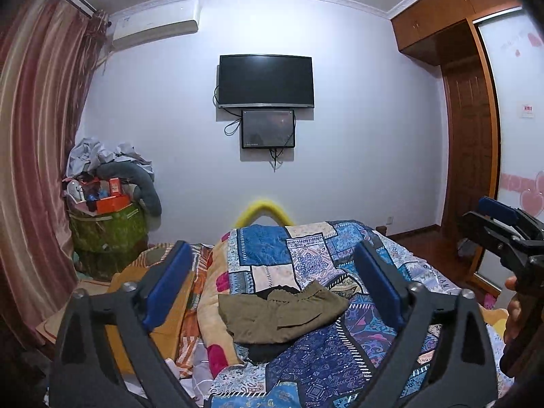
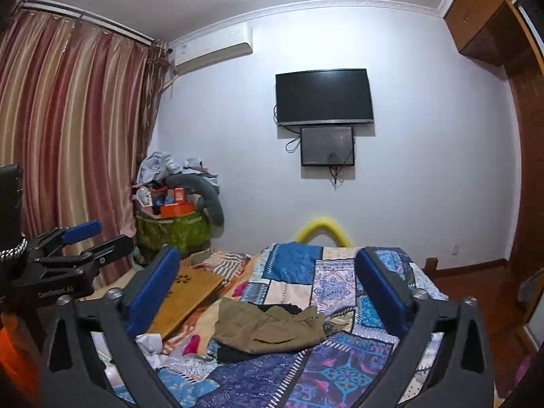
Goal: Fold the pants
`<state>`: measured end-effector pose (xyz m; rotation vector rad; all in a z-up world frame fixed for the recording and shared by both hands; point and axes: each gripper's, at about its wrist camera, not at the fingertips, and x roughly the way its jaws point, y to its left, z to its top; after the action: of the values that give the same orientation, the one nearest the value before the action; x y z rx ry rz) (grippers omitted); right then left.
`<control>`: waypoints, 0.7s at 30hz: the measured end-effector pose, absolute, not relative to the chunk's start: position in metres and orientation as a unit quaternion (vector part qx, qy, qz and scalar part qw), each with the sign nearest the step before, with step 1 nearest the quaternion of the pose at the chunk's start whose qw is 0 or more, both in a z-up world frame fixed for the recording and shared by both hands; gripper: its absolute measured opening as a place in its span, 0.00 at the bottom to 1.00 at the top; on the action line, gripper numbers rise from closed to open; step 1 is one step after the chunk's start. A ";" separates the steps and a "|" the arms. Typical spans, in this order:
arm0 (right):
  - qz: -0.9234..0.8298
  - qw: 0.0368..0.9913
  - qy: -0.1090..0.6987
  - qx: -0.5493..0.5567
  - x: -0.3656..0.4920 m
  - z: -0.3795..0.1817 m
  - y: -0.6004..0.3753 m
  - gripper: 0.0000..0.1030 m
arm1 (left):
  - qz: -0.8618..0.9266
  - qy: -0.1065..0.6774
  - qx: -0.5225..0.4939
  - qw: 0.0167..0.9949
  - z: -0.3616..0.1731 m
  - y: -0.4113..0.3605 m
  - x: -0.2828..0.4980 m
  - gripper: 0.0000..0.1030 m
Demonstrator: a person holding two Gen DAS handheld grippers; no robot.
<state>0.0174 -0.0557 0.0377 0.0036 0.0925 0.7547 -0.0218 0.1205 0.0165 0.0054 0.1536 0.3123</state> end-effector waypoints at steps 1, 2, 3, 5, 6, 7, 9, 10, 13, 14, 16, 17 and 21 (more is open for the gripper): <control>0.366 0.930 0.047 0.000 0.017 0.037 -0.055 1.00 | 0.153 0.076 0.004 0.985 0.016 0.119 -0.022 0.98; 0.364 0.930 0.048 -0.002 0.018 0.036 -0.054 1.00 | 0.150 0.077 0.005 0.986 0.015 0.117 -0.023 0.98; 0.363 0.930 0.049 -0.003 0.015 0.036 -0.056 1.00 | 0.149 0.077 0.006 0.986 0.014 0.116 -0.023 0.99; 0.363 0.930 0.055 -0.003 0.015 0.035 -0.055 1.00 | 0.148 0.078 0.009 0.986 0.011 0.114 -0.024 1.00; 0.363 0.930 0.057 -0.003 0.016 0.035 -0.054 1.00 | 0.147 0.078 0.010 0.986 0.010 0.114 -0.023 1.00; 0.363 0.930 0.058 -0.002 0.014 0.032 -0.056 1.00 | 0.146 0.079 0.009 0.986 0.010 0.112 -0.024 1.00; 0.360 0.931 0.060 -0.002 0.016 0.032 -0.056 1.00 | 0.143 0.081 0.006 0.986 0.008 0.113 -0.022 1.00; 0.359 0.931 0.060 -0.002 0.014 0.030 -0.058 1.00 | 0.142 0.081 0.004 0.986 0.008 0.114 -0.023 1.00; 0.357 0.932 0.059 -0.002 0.010 0.029 -0.060 1.00 | 0.145 0.081 0.001 0.986 0.007 0.114 -0.022 1.00; 0.356 0.933 0.058 -0.003 0.009 0.029 -0.060 1.00 | 0.146 0.081 0.002 0.986 0.007 0.115 -0.022 1.00; 0.355 0.933 0.059 -0.004 0.009 0.028 -0.061 1.00 | 0.146 0.081 0.002 0.986 0.005 0.114 -0.022 1.00; 0.355 0.933 0.060 -0.003 0.009 0.027 -0.062 1.00 | 0.145 0.081 0.002 0.986 0.005 0.114 -0.021 1.00; 0.359 0.931 0.068 -0.001 0.007 0.025 -0.062 1.00 | 0.145 0.081 0.000 0.986 0.005 0.115 -0.021 1.00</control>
<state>0.0075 -0.0617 0.0246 -0.0022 0.1394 0.7341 -0.0209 0.1149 0.0048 0.0006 0.1636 0.2923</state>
